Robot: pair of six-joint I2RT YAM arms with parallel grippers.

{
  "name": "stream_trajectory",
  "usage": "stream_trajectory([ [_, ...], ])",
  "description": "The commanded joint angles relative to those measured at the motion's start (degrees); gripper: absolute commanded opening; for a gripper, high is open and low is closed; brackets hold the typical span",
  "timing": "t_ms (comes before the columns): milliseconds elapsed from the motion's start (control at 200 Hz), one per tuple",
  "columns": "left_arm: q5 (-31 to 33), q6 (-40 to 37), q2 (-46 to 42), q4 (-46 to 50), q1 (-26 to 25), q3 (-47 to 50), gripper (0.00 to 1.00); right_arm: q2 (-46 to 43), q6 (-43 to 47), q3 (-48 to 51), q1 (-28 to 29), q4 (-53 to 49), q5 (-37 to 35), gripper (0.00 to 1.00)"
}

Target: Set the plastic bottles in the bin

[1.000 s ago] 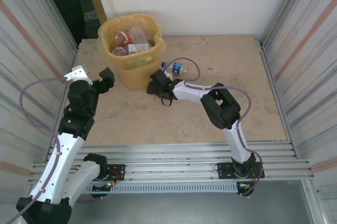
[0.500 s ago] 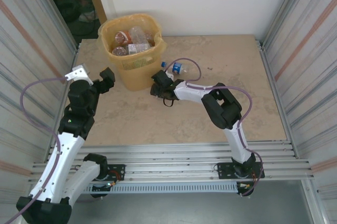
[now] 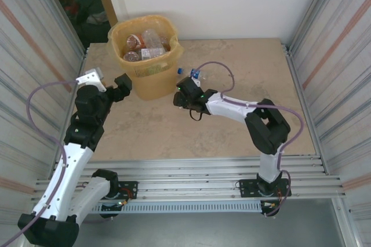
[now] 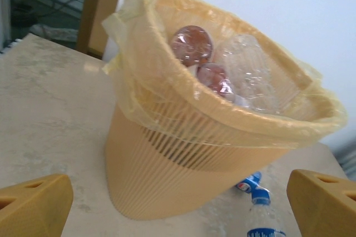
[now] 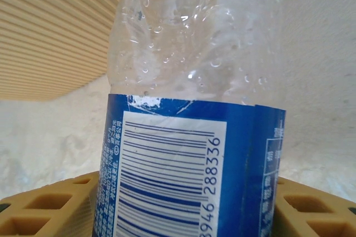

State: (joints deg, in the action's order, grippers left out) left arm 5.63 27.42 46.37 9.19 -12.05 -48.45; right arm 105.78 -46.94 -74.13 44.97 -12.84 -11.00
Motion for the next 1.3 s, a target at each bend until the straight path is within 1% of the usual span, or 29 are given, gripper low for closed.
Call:
stream_trajectory([
  [0, -7.68, 1.81, 0.96, -2.24, 0.19, -2.84, 0.99, -6.29, 4.51, 2.71, 0.30, 2.10, -2.44, 0.44],
  [115, -13.60, 3.67, 2.94, -4.23, -0.06, -4.19, 0.99, -11.67, 8.32, 5.80, 0.30, 5.04, -1.84, 0.44],
  [180, -16.01, 3.90, 4.32, -5.05, -1.11, -5.28, 0.99, -14.67, 10.81, 7.38, 0.35, 6.98, -1.26, 0.44],
  [336, -18.74, 1.96, 8.48, -4.50, -6.20, -9.52, 0.99, -21.66, 17.34, 11.23, 0.90, 12.00, 0.75, 0.44],
  [456, -23.05, 1.15, 12.54, -4.75, -9.88, -13.04, 0.99, -26.22, 22.54, 13.20, 2.15, 14.24, 0.90, 0.45],
  [666, -28.09, -0.48, 19.30, -4.95, -16.06, -18.30, 0.99, -30.70, 29.27, 14.19, 4.14, 16.09, 1.18, 0.46],
  [872, -30.67, -0.13, 24.23, -5.11, -19.43, -20.94, 0.99, -32.07, 32.71, 13.66, 5.48, 17.33, 1.18, 0.47],
  [1087, -31.03, 1.52, 26.93, -6.43, -20.55, -21.06, 0.96, -32.10, 35.02, 12.56, 6.30, 18.17, 1.14, 0.48],
  [1197, -30.36, 2.62, 27.44, -7.42, -20.55, -20.51, 0.90, -32.13, 35.93, 12.49, 6.84, 18.90, 1.51, 0.48],
  [1297, -29.79, 3.80, 27.51, -9.15, -20.55, -19.52, 0.82, -32.05, 36.17, 12.29, 7.05, 19.08, 1.51, 0.48],
])
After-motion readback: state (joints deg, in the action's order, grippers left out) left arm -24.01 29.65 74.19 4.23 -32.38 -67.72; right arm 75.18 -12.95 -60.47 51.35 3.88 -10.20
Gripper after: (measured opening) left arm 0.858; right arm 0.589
